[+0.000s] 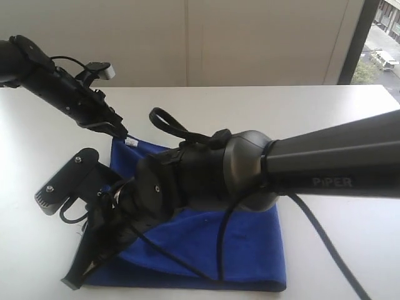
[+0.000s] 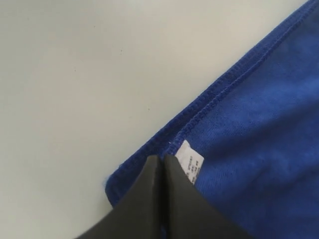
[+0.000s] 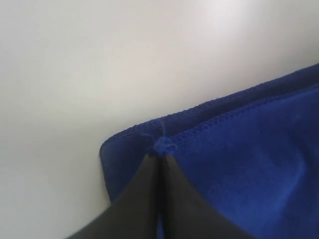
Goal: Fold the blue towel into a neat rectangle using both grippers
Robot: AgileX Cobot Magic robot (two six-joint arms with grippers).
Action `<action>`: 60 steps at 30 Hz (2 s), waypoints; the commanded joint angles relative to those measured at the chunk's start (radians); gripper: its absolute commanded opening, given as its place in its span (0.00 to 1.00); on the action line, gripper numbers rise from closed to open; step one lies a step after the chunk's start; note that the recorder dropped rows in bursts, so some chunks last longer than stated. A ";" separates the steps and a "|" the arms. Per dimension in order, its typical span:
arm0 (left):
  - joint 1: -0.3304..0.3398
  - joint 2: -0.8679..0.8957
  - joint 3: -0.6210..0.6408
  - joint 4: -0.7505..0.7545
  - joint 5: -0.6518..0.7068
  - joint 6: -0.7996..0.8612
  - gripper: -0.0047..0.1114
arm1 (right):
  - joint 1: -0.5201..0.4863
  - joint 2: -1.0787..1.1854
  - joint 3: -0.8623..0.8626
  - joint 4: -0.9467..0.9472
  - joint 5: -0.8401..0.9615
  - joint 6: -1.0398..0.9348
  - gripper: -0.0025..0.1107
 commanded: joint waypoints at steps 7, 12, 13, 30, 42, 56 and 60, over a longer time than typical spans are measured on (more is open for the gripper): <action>-0.004 0.020 -0.005 0.044 0.014 -0.009 0.04 | 0.002 -0.007 0.000 0.009 -0.022 -0.007 0.02; -0.004 0.020 -0.005 0.044 0.008 -0.017 0.04 | 0.002 -0.050 0.000 0.009 0.026 -0.007 0.02; -0.004 0.020 -0.005 0.044 0.005 -0.022 0.04 | 0.002 -0.055 0.000 0.009 0.035 -0.007 0.02; -0.004 -0.003 -0.005 0.155 -0.022 -0.055 0.04 | 0.053 -0.050 0.000 0.009 0.041 -0.040 0.02; -0.004 -0.003 -0.005 0.220 -0.039 -0.055 0.04 | 0.084 0.036 0.000 0.025 -0.035 -0.040 0.02; -0.004 0.038 -0.005 0.271 -0.049 -0.057 0.04 | 0.136 0.098 0.000 0.050 -0.067 -0.040 0.02; -0.004 0.038 -0.005 0.305 -0.049 -0.062 0.04 | 0.170 0.098 -0.002 0.050 -0.069 -0.042 0.02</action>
